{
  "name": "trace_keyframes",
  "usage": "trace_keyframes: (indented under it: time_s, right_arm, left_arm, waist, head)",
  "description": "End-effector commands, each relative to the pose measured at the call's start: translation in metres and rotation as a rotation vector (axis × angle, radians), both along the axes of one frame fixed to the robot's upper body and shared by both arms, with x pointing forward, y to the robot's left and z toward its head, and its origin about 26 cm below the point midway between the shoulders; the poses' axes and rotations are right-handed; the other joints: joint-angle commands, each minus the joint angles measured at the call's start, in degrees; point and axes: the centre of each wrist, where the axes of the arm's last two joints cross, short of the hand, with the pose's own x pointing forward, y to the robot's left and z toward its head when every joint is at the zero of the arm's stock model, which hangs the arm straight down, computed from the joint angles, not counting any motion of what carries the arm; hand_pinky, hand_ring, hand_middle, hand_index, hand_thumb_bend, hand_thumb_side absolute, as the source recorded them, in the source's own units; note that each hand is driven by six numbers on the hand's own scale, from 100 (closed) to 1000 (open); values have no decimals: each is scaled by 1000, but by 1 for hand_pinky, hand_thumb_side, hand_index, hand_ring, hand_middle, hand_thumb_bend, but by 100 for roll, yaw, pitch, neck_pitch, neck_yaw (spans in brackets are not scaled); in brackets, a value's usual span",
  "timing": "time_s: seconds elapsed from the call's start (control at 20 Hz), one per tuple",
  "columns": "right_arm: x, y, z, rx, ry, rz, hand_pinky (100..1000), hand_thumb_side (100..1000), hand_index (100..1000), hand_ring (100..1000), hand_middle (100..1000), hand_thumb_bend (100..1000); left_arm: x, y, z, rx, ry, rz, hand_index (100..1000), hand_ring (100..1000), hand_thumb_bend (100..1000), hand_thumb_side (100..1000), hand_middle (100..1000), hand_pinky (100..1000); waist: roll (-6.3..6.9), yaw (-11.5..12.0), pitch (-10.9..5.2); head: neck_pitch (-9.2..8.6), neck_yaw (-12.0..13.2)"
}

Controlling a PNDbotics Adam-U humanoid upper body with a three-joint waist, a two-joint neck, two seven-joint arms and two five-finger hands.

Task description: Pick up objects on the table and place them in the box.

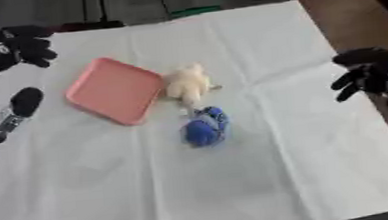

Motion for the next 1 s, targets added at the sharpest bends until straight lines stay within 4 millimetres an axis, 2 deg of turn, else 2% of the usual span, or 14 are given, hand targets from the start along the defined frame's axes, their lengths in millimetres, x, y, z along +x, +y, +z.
trace_keyframes:
  time_s: [0.05, 0.25, 0.5, 0.75, 1.0]
  right_arm:
    - [-1, 0, 8, -24, -23, 16, 526, 949, 747, 615, 750, 100]
    - [-1, 0, 8, -23, -20, 21, 526, 949, 747, 615, 750, 100]
    - [-1, 1, 8, -24, -18, 29, 526, 948, 747, 615, 750, 100]
    - [0, 3, 9, -27, -18, 41, 526, 948, 747, 615, 750, 100]
    - [1, 4, 9, -28, -20, 47, 525, 949, 747, 615, 750, 100]
  left_arm:
    - [8, -11, 13, 175, -53, -28, 868, 770, 481, 693, 861, 762]
    - [28, -30, 13, 294, -92, -43, 881, 774, 499, 700, 861, 776]
    - [51, -58, 10, 393, -154, -60, 895, 783, 568, 672, 859, 801]
    - [73, -83, -5, 425, -196, -69, 892, 782, 584, 663, 856, 802]
    - [87, -101, -21, 425, -213, -50, 888, 779, 601, 650, 853, 802]
  waist:
    - [-23, -27, -119]
    - [-37, -51, -134]
    - [-41, -104, -154]
    - [-33, -145, -158]
    - [-30, -197, -143]
  head:
    - [48, 40]
    - [48, 56]
    - [54, 106]
    - [49, 106]
    - [40, 131]
